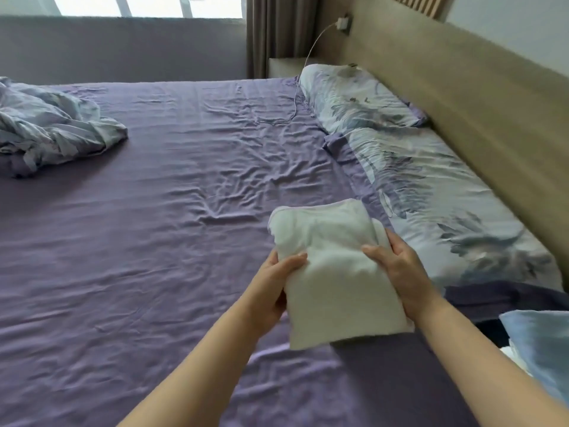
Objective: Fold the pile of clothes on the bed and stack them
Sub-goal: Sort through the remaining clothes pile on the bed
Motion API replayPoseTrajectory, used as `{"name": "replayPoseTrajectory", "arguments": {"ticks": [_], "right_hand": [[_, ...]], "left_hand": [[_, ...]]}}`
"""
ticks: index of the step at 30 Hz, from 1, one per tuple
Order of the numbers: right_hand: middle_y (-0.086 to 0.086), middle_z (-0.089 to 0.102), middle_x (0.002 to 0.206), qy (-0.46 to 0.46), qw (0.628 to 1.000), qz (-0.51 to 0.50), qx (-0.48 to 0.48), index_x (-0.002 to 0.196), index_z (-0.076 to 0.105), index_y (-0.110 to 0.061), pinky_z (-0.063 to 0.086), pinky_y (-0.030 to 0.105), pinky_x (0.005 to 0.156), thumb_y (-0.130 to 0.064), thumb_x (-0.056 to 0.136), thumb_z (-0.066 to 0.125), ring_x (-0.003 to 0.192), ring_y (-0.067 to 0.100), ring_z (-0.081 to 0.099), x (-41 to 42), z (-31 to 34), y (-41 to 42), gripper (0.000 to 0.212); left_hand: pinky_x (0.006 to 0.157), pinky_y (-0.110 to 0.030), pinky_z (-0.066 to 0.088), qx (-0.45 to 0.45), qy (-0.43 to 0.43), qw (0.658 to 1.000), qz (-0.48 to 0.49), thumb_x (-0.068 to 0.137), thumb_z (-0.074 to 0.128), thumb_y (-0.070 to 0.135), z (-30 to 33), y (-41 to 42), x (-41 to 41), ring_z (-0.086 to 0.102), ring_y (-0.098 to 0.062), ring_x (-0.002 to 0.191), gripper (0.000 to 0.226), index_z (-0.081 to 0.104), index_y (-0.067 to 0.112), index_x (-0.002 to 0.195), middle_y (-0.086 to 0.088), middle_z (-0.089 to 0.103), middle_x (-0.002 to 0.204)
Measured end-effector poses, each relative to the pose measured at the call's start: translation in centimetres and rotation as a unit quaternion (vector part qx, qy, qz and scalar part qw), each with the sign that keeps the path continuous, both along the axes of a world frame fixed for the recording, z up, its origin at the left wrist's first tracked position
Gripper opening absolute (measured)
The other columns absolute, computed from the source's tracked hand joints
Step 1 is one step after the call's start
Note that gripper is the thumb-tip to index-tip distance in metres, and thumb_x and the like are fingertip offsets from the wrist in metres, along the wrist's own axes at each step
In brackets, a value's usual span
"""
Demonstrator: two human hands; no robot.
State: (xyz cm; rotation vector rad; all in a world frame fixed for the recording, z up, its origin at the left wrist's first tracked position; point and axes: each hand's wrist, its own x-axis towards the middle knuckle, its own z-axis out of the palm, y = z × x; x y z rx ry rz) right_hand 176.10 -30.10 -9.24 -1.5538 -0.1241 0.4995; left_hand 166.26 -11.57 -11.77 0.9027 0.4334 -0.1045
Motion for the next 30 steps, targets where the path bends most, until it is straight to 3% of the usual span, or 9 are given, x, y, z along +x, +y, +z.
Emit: {"name": "replayPoseTrajectory", "arguments": {"ticks": [5, 9, 12, 13, 16, 19, 23, 27, 30], "right_hand": [[0.006, 0.073, 0.092, -0.004, 0.998, -0.068, 0.000, 0.106, 0.068, -0.021, 0.054, 0.029, 0.056, -0.014, 0.088, 0.063, 0.073, 0.018, 0.070, 5.0, 0.2, -3.5, 0.020], [-0.010, 0.048, 0.126, 0.024, 0.985, -0.036, -0.169, 0.145, 0.033, -0.020, 0.045, 0.029, 0.088, -0.017, 0.086, 0.068, 0.114, 0.017, 0.054, 5.7, -4.4, -5.7, 0.068], [-0.006, 0.032, 0.145, -0.016, 0.950, 0.037, -0.311, 0.153, 0.008, -0.023, 0.028, 0.020, 0.097, -0.012, 0.080, 0.073, 0.132, 0.014, 0.034, 4.0, -8.2, -7.1, 0.098], [-0.002, 0.028, 0.152, -0.045, 0.938, 0.046, -0.342, 0.153, 0.006, -0.023, 0.026, 0.021, 0.100, -0.013, 0.081, 0.073, 0.137, 0.017, 0.031, 3.6, -9.0, -7.4, 0.099], [0.002, 0.028, 0.155, -0.127, 0.921, 0.033, -0.366, 0.152, 0.013, -0.021, 0.023, 0.018, 0.100, -0.013, 0.083, 0.070, 0.141, 0.020, 0.029, 3.7, -9.7, -7.7, 0.090], [0.005, 0.038, 0.150, -0.138, 0.917, -0.016, -0.375, 0.150, 0.023, -0.019, 0.031, 0.025, 0.102, -0.014, 0.084, 0.068, 0.136, 0.023, 0.037, 3.8, -9.2, -8.0, 0.080], [0.008, 0.040, 0.144, -0.139, 0.823, 0.042, -0.549, 0.146, 0.031, -0.019, 0.038, 0.037, 0.101, -0.025, 0.089, 0.058, 0.127, 0.029, 0.040, 2.0, -8.4, -8.1, 0.063], [0.005, 0.037, 0.147, -0.251, 0.769, 0.075, -0.584, 0.138, 0.044, -0.018, 0.032, 0.036, 0.105, -0.029, 0.091, 0.056, 0.134, 0.025, 0.033, -0.9, -7.2, -7.4, 0.050], [0.008, 0.047, 0.140, -0.288, 0.808, 0.103, -0.503, 0.127, 0.058, -0.013, 0.033, 0.037, 0.105, -0.017, 0.089, 0.061, 0.130, 0.026, 0.041, -4.5, -6.4, -5.6, 0.038]], "left_hand": [[0.078, -0.037, 0.057, -0.003, -0.024, 1.000, 0.007, 0.091, 0.058, 0.016, 1.2, -3.1, 6.4, 0.068, -0.022, 0.087, 0.031, 0.057, 0.021, 0.122, -0.007, 0.071, 0.105], [0.072, -0.035, 0.057, 0.046, 0.064, 0.997, -0.024, 0.093, 0.058, 0.014, -3.1, -6.1, 6.5, 0.066, -0.022, 0.100, 0.040, 0.047, 0.026, 0.130, -0.004, 0.065, 0.120], [0.085, -0.045, 0.055, 0.154, 0.103, 0.981, -0.063, 0.088, 0.056, -0.007, -7.3, -8.4, 4.2, 0.060, -0.030, 0.110, 0.061, 0.036, 0.020, 0.138, -0.010, 0.057, 0.128], [0.079, -0.046, 0.057, 0.171, 0.105, 0.977, -0.073, 0.087, 0.053, -0.010, -7.9, -8.9, 3.7, 0.062, -0.032, 0.107, 0.063, 0.035, 0.022, 0.138, -0.012, 0.055, 0.128], [0.047, -0.033, 0.053, 0.133, 0.132, 0.980, -0.063, 0.086, 0.051, -0.007, -7.9, -9.9, 3.2, 0.067, -0.033, 0.074, 0.057, 0.040, 0.030, 0.128, -0.016, 0.056, 0.121], [0.047, -0.030, 0.052, 0.113, 0.146, 0.982, -0.044, 0.087, 0.054, -0.002, -7.3, -10.3, 3.2, 0.067, -0.027, 0.061, 0.049, 0.044, 0.026, 0.125, -0.017, 0.061, 0.114], [0.052, -0.029, 0.051, 0.156, 0.179, 0.968, -0.078, 0.091, 0.053, 0.002, -6.5, -10.5, 1.3, 0.061, -0.021, 0.062, 0.037, 0.043, 0.011, 0.126, -0.013, 0.061, 0.097], [0.045, -0.023, 0.047, 0.116, 0.219, 0.968, -0.027, 0.092, 0.054, -0.002, -6.1, -8.8, -2.3, 0.055, -0.019, 0.056, 0.033, 0.042, 0.013, 0.118, -0.013, 0.061, 0.082], [0.044, -0.020, 0.045, 0.122, 0.240, 0.963, 0.007, 0.092, 0.054, -0.004, -6.3, -6.8, -6.1, 0.051, -0.018, 0.058, 0.030, 0.046, 0.005, 0.119, -0.013, 0.058, 0.082]]}}
